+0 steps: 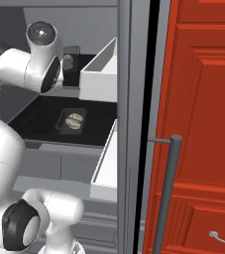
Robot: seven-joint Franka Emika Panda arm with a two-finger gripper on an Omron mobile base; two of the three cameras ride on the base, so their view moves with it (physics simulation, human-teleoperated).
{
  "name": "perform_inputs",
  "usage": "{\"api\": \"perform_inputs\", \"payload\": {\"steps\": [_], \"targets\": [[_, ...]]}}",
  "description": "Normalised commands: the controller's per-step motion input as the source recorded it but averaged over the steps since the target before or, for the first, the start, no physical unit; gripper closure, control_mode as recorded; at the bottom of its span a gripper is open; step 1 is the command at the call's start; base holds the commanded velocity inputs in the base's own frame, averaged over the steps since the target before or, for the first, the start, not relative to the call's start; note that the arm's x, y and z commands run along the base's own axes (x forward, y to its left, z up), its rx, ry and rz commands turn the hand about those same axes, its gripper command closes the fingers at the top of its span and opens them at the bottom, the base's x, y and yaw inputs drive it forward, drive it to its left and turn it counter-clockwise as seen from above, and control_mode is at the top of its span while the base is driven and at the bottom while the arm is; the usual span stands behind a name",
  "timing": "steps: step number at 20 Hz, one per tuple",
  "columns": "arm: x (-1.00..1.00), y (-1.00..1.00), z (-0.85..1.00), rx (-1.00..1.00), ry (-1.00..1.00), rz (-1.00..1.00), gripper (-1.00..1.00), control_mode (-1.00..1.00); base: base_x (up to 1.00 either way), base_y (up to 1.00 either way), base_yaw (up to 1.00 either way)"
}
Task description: Place two dumplings into each of the tupperware containers and then place the containers in the fridge.
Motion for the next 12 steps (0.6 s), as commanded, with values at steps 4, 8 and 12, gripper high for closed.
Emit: {"api": "perform_inputs", "payload": {"steps": [4, 8, 12], "targets": [[-1.0, 0.0, -0.2, -0.02, 0.0, 0.11, -1.0, -1.0, 0.0, 0.0, 0.0], [-1.0, -0.05, 0.0, -0.14, 0.06, 0.14, -1.0, -1.0, 0.0, 0.0, 0.0], [-1.0, -0.23, -0.23, -0.14, 0.09, 0.07, -1.0, -1.0, 0.0, 0.0, 0.0]]}}
